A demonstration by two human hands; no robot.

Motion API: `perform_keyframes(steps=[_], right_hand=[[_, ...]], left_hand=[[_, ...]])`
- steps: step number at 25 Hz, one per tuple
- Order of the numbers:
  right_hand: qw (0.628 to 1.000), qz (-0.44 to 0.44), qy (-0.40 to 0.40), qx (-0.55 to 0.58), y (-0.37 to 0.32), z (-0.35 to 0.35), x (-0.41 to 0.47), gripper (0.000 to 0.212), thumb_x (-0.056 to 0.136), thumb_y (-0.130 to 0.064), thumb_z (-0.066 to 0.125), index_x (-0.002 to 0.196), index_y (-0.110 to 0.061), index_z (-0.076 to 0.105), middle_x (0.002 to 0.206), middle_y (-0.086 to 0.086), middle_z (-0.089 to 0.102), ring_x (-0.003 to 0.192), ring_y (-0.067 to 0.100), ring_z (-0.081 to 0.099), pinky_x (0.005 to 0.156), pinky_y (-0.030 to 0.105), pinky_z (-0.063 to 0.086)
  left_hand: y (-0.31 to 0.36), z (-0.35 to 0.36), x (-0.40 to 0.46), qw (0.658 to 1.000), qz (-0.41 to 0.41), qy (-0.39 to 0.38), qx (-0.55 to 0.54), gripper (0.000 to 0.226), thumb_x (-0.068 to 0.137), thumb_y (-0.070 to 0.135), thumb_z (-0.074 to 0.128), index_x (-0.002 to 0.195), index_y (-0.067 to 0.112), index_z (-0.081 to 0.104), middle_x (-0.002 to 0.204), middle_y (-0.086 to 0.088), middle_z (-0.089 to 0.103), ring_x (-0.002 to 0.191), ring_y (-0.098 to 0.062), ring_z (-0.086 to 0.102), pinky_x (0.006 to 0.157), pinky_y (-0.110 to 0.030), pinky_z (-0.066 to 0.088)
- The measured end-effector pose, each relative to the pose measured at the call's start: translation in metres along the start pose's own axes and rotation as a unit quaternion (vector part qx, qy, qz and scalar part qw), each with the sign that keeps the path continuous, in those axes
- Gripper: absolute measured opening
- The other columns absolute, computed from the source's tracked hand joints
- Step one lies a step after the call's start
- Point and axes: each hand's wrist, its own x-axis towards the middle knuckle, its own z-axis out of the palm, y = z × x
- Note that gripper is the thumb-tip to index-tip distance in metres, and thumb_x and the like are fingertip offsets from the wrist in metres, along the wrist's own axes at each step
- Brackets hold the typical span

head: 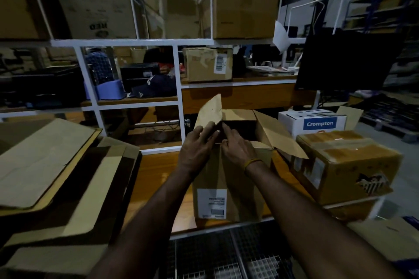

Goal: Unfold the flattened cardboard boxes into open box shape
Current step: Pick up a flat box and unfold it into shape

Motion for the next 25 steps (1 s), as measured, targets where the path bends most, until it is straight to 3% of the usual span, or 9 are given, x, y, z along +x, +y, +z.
perform_keyframes(steps=[3,6,10,14,16,17,20,22,25], right_hand=[[1.000,-0.012,-0.022,-0.003,-0.007,0.008,0.009,0.062,0.101,-0.026,0.045,0.153,-0.040,0.013,0.139,0.009,0.042,0.103,0.027,0.058,0.083,0.043,0.055],[0.999,-0.021,-0.039,-0.010,-0.013,0.014,0.019,0.061,0.102,-0.026,0.044,0.152,-0.045,0.013,0.138,0.008,0.041,0.099,0.026,0.058,0.077,0.037,0.054],[0.995,-0.048,-0.081,-0.013,-0.025,0.020,0.030,0.068,0.102,-0.030,0.043,0.150,-0.055,0.001,0.136,0.008,0.040,0.089,0.020,0.055,0.067,0.030,0.045],[0.992,-0.046,-0.115,-0.039,-0.035,0.026,0.040,0.055,0.103,-0.038,0.035,0.152,-0.048,0.012,0.137,0.009,0.045,0.106,0.027,0.056,0.081,0.040,0.048],[0.989,-0.048,-0.129,-0.062,-0.037,0.027,0.045,0.049,0.103,-0.040,0.033,0.152,-0.042,0.024,0.137,0.011,0.049,0.117,0.030,0.053,0.093,0.044,0.046],[0.987,-0.046,-0.135,-0.068,-0.037,0.027,0.047,0.047,0.103,-0.041,0.032,0.150,-0.041,0.029,0.137,0.011,0.050,0.120,0.030,0.051,0.097,0.046,0.044],[0.983,-0.021,-0.163,-0.081,-0.039,0.024,0.049,0.044,0.103,-0.046,0.029,0.146,-0.040,0.038,0.140,0.009,0.050,0.125,0.029,0.049,0.104,0.048,0.038],[0.978,-0.004,-0.188,-0.090,-0.039,0.021,0.050,0.045,0.104,-0.048,0.027,0.146,-0.039,0.040,0.143,0.008,0.049,0.128,0.029,0.047,0.108,0.050,0.034],[0.968,0.057,-0.223,-0.102,-0.031,0.016,0.057,0.048,0.103,-0.052,0.024,0.147,-0.038,0.038,0.148,0.009,0.045,0.132,0.030,0.044,0.111,0.051,0.029]], left_hand=[[-0.011,0.002,-0.001,0.999,0.050,0.003,0.011,0.052,0.073,0.014,0.082,0.123,0.012,0.066,0.126,-0.012,0.054,0.114,-0.030,0.049,0.084,-0.044,0.058],[-0.027,0.003,-0.001,0.999,0.036,-0.023,0.023,0.052,0.075,0.021,0.083,0.123,0.012,0.065,0.124,-0.012,0.061,0.120,-0.033,0.055,0.101,-0.049,0.048],[-0.040,-0.003,-0.006,0.994,-0.035,-0.063,0.081,0.054,0.086,0.031,0.069,0.136,0.017,0.055,0.145,-0.017,0.047,0.141,-0.040,0.033,0.119,-0.055,0.019],[-0.050,-0.004,-0.012,0.984,-0.116,-0.078,0.113,0.045,0.090,0.034,0.063,0.132,0.018,0.058,0.152,-0.027,0.036,0.148,-0.047,0.013,0.120,-0.057,-0.004],[-0.055,-0.003,-0.013,0.982,-0.129,-0.097,0.099,0.032,0.093,0.038,0.057,0.117,0.019,0.066,0.144,-0.026,0.047,0.145,-0.045,0.023,0.120,-0.056,0.001],[-0.056,-0.002,-0.013,0.980,-0.123,-0.128,0.087,0.031,0.095,0.040,0.054,0.116,0.020,0.065,0.138,-0.021,0.053,0.140,-0.041,0.033,0.120,-0.053,0.012],[-0.057,-0.001,-0.010,0.971,-0.143,-0.189,-0.014,0.033,0.100,0.040,0.045,0.126,0.023,0.058,0.125,-0.006,0.063,0.114,-0.025,0.055,0.092,-0.038,0.047],[-0.061,0.000,-0.006,0.956,-0.180,-0.208,-0.105,0.035,0.102,0.040,0.041,0.129,0.024,0.058,0.123,-0.005,0.063,0.106,-0.022,0.060,0.078,-0.033,0.049],[-0.072,0.005,0.000,0.929,-0.194,-0.236,-0.207,0.036,0.102,0.040,0.043,0.127,0.023,0.062,0.129,-0.006,0.059,0.111,-0.021,0.058,0.079,-0.032,0.049]])
